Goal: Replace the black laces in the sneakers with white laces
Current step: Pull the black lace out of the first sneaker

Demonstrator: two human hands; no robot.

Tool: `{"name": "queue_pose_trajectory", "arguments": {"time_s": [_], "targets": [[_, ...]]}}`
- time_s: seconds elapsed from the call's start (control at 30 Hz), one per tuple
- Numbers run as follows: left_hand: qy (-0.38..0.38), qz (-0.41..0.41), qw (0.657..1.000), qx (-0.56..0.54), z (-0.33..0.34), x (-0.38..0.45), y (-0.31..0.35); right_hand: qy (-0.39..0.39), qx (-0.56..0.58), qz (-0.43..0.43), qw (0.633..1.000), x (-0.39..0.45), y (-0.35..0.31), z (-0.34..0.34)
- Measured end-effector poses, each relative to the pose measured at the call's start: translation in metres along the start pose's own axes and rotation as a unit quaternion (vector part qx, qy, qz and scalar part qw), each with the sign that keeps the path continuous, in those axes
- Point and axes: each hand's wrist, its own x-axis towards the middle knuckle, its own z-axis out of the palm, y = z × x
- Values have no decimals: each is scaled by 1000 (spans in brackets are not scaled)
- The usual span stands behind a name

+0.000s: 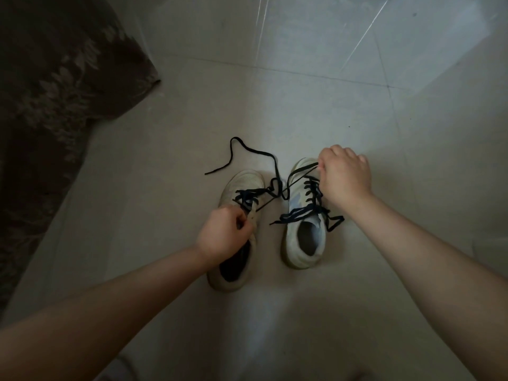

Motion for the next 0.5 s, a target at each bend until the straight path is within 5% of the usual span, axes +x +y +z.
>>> {"name": "queue_pose_trajectory", "arguments": {"time_s": [0.1, 0.3, 0.5], "targets": [[-2, -8, 1000, 6, 0, 1, 0, -48, 71, 2, 996, 0, -8, 1], [-5, -8, 1000, 9, -2, 0, 3, -145, 104, -239, 954, -23, -57, 12], [-15, -10, 1000, 11, -4, -1, 5, -133, 58, -280, 949, -26, -71, 23]]}}
